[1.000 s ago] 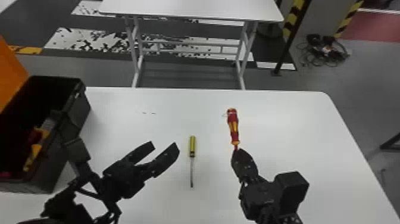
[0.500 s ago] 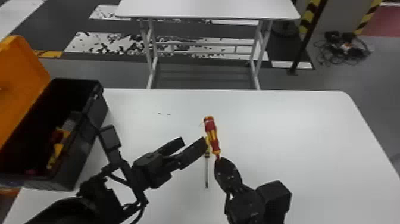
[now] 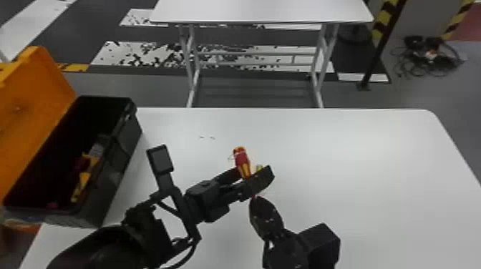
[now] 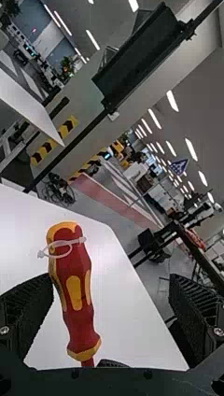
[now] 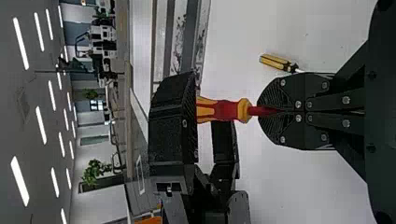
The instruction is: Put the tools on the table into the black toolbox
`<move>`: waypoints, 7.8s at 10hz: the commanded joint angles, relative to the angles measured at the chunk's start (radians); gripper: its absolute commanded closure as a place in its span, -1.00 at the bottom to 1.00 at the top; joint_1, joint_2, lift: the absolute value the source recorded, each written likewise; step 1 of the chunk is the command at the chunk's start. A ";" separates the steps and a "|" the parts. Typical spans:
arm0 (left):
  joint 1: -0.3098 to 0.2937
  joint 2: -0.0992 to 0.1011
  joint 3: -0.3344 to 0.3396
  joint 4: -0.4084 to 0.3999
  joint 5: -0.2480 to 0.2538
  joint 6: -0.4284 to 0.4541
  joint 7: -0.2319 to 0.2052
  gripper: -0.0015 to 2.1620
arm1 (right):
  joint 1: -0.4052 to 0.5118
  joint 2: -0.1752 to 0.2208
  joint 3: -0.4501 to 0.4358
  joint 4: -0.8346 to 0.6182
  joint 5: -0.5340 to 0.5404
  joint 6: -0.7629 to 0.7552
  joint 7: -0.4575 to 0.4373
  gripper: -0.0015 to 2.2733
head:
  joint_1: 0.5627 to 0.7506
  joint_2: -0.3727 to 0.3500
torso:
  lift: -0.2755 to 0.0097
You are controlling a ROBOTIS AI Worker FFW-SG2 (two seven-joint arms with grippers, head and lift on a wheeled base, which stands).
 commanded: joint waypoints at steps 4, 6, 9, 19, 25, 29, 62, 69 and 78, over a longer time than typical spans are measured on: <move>-0.016 0.002 -0.004 0.021 -0.031 -0.003 -0.018 0.29 | -0.001 0.000 0.004 -0.015 0.002 0.044 0.000 0.98 | 0.41 0.16 | 0.41; -0.029 0.007 -0.003 0.022 -0.044 0.019 -0.029 0.98 | -0.001 0.000 0.002 -0.017 0.002 0.044 0.000 0.98 | 0.41 0.17 | 0.41; -0.027 0.008 0.008 0.024 -0.046 0.019 -0.043 0.98 | 0.002 0.000 -0.002 -0.028 -0.026 0.065 -0.008 0.91 | 0.41 0.16 | 0.41; -0.042 0.047 0.480 -0.146 -0.043 0.108 -0.058 0.98 | 0.086 -0.003 -0.131 0.005 -0.150 -0.067 0.001 -0.90 | 0.41 0.73 | 0.41; -0.118 0.045 0.701 -0.123 -0.205 0.074 -0.056 0.98 | 0.158 -0.003 -0.219 0.098 -0.230 -0.288 0.016 -0.90 | 0.41 1.00 | 0.41; -0.144 0.039 0.709 0.005 -0.331 -0.175 0.008 0.85 | 0.166 -0.003 -0.226 0.103 -0.242 -0.324 0.018 -0.90 | 0.41 1.00 | 0.41; 0.263 -0.018 0.321 0.058 -0.336 -0.807 0.140 -0.97 | -0.462 0.042 0.045 0.411 -0.227 0.396 -0.217 -0.88 | 0.41 1.00 | 0.41; 0.263 -0.016 0.319 0.067 -0.336 -0.804 0.132 -0.97 | -0.472 0.042 0.055 0.414 -0.178 0.479 -0.215 0.50 | 0.41 1.00 | 0.41; 0.264 -0.016 0.290 0.030 -0.319 -0.797 0.092 -0.96 | -0.374 0.042 0.019 0.278 -0.112 0.439 -0.155 0.97 | 0.41 1.00 | 0.41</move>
